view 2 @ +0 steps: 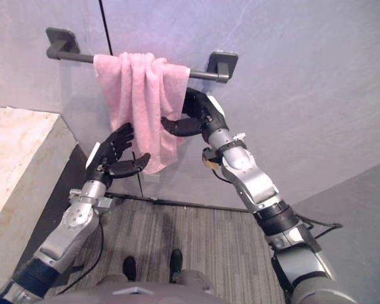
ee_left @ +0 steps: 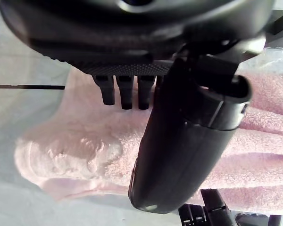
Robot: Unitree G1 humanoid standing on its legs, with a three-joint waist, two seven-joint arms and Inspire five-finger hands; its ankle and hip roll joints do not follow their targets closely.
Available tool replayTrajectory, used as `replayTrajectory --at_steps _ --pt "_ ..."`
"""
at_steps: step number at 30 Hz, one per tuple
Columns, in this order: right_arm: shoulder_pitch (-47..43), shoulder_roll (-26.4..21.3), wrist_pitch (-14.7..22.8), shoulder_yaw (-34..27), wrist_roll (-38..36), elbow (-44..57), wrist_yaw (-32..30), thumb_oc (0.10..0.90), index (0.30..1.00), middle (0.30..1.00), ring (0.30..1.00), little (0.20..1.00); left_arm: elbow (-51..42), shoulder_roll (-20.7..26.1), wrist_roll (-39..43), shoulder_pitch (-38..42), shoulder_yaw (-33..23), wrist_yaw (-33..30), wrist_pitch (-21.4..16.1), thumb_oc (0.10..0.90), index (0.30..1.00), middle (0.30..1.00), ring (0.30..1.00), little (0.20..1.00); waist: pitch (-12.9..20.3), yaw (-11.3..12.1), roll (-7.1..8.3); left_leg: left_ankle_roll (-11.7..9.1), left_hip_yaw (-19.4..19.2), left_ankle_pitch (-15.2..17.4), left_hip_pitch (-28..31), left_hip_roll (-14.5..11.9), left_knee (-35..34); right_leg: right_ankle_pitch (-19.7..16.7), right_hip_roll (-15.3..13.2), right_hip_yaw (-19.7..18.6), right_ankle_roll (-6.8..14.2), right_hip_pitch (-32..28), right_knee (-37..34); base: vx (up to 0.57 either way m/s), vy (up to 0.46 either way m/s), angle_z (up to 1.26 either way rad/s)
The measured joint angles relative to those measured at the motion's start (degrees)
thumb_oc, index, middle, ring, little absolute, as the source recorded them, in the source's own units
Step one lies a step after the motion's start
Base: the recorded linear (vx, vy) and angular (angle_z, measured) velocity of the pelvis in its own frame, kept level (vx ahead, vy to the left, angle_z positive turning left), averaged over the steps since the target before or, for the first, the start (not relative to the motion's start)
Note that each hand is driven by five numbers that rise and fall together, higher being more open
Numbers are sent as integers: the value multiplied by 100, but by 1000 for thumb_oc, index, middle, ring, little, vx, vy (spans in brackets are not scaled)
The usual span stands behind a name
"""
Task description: Organize the bathroom.
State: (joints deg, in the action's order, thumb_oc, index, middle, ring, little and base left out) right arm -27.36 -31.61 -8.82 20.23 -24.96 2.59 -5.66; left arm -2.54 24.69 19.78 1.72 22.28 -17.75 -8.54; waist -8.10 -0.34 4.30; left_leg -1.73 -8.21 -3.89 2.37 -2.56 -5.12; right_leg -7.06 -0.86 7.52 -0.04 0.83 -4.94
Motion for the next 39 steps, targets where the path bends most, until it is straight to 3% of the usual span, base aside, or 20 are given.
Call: replayTrajectory --at_steps 8,17,21,32,39 --pt "232 6 51 -159 181 108 -206 400 300 300 300 300 -151 41 -15 -4 -171 -519 -4 800 900 900 900 900 8 -6 16 28 -101 51 23 11 0 11 -5 -91 46 8 9 2 12 -6" --pt "441 51 77 -162 237 271 -222 400 300 300 300 300 -1367 8 -200 20 -1604 -1512 -9 800 900 900 900 900 8 2 17 29 -113 168 213 22 1 70 -13 -120 106 -171 25 5 0 -2" --pt "453 62 77 -149 351 272 -222 400 300 300 300 300 -1428 -59 -179 24 -1530 -1463 -10 800 900 900 900 900 10 27 18 35 -95 172 208 38 1 78 -30 -109 116 -171 1 2 -3 2" --pt "453 231 81 -137 404 274 -219 400 300 300 300 300 -1427 -159 75 24 -854 -526 217 800 900 900 900 900 21 -25 -3 45 -119 184 212 50 3 79 -40 -130 111 -165 3 0 0 0" --pt "452 232 83 -99 416 274 -217 400 300 300 300 300 -1417 -129 1 39 -888 -684 268 800 900 900 900 900 52 -50 -57 45 -129 187 218 54 4 65 -42 -137 90 -166 27 0 0 0"
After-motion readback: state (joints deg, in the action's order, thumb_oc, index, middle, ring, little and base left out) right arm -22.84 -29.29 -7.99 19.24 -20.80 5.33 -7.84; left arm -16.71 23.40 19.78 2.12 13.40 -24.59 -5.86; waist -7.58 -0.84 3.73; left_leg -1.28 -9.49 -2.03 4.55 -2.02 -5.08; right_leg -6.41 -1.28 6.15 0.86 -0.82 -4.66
